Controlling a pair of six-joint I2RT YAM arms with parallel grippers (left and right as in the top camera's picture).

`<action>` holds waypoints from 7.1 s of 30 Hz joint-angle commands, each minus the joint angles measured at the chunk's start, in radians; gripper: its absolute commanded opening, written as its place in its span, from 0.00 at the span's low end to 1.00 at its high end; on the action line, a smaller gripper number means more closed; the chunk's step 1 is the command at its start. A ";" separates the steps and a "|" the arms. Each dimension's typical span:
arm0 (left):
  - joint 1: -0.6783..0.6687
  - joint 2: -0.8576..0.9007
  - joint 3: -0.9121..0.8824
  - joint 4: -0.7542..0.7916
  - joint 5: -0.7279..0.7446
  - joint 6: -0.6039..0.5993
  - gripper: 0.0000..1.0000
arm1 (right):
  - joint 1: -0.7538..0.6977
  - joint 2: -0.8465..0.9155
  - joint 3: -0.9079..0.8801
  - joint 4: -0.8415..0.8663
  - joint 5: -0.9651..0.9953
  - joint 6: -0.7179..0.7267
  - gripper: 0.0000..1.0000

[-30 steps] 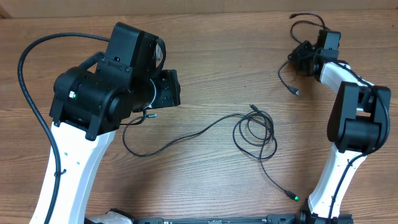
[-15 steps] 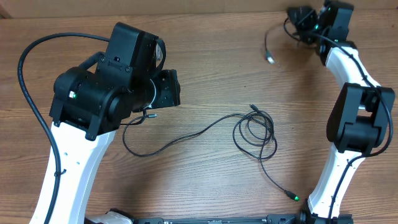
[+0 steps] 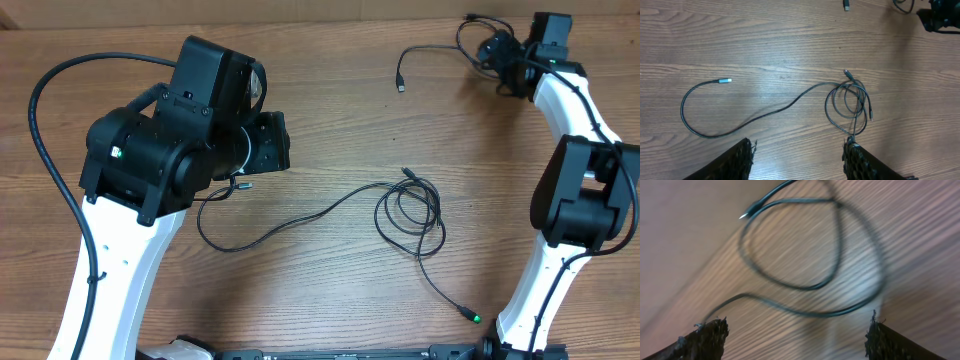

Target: Untangle cables

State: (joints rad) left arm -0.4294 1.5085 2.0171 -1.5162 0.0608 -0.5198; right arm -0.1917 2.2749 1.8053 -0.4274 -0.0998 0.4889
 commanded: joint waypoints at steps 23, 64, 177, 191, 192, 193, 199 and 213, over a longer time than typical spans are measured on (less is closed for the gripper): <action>0.003 0.009 0.014 0.007 0.010 0.014 0.60 | 0.007 0.109 0.000 0.035 0.219 -0.019 0.78; 0.003 0.010 0.014 0.018 0.010 0.015 0.61 | -0.013 0.142 0.130 -0.214 0.481 -0.202 0.04; 0.003 0.010 0.014 0.033 0.010 0.015 0.63 | -0.040 0.186 0.128 -0.230 0.286 -0.251 0.56; 0.003 0.010 0.014 0.032 0.010 0.015 0.63 | -0.046 0.104 0.128 -0.366 0.379 -0.169 0.04; 0.003 0.010 0.014 0.032 0.010 0.015 0.63 | -0.046 0.084 0.128 -0.380 0.394 -0.121 0.04; 0.003 0.010 0.014 0.032 0.010 0.015 0.63 | -0.046 0.064 0.128 -0.392 0.406 -0.076 0.04; 0.003 0.010 0.014 0.031 0.010 0.016 0.63 | -0.046 -0.073 0.128 -0.478 0.419 0.090 0.04; 0.003 0.010 0.014 0.024 0.010 0.016 0.62 | -0.010 -0.189 0.125 -0.543 0.363 0.176 0.06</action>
State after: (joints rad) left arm -0.4294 1.5085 2.0167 -1.4925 0.0647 -0.5194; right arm -0.2241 2.0865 1.9278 -1.0065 0.3042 0.7597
